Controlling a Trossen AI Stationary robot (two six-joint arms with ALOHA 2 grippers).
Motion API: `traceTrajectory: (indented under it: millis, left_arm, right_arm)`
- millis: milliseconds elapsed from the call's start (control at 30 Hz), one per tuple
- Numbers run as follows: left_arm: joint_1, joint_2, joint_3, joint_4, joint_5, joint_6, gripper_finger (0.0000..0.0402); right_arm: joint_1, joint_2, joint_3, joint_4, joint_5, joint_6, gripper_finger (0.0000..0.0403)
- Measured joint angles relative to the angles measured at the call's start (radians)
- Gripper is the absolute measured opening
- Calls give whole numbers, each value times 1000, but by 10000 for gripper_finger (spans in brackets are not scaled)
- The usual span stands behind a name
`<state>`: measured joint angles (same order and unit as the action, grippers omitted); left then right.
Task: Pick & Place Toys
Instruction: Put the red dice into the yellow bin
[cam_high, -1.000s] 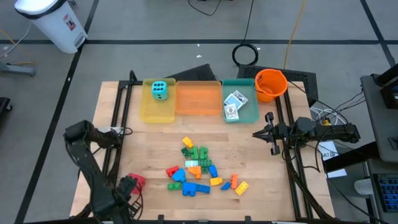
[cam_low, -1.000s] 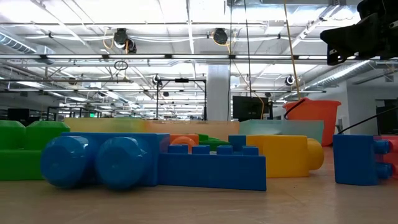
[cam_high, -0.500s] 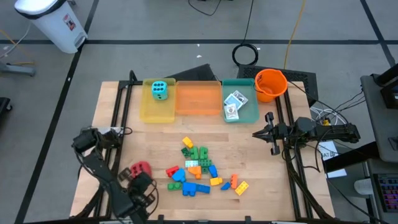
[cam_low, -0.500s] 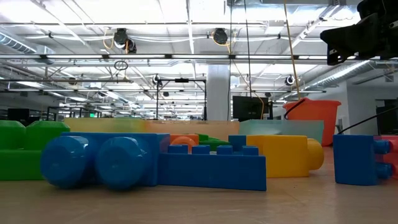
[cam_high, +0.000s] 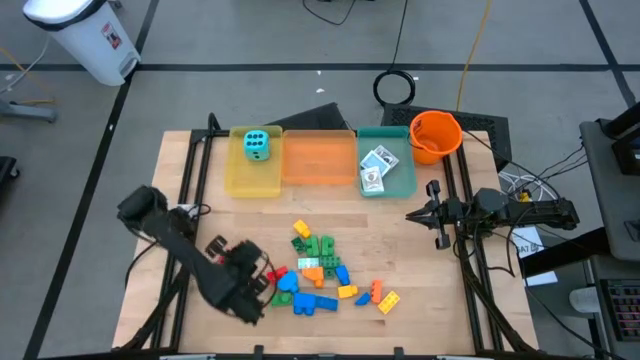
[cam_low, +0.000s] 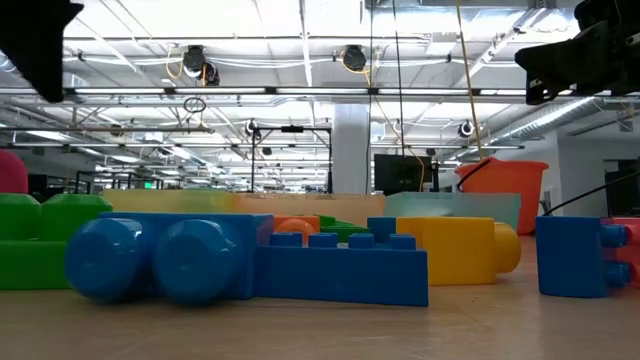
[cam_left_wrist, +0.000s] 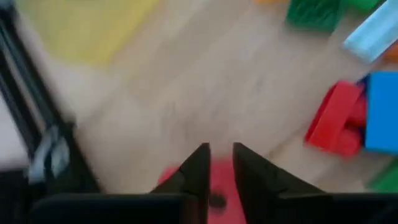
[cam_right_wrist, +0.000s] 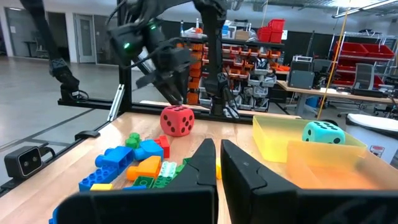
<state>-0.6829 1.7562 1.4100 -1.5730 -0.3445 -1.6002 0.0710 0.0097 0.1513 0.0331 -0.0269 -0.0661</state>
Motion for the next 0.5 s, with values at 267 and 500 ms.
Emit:
traceTrajectory:
  millis: [267, 500]
  left_arm:
    - [57, -75, -8, 6, 130, -98, 270]
    - [76, -42, -8, 5, 365, -32, 393]
  right_arm:
    - [0, 0, 0, 0, 0, 0, 0]
    - [0, 0, 0, 0, 0, 0, 0]
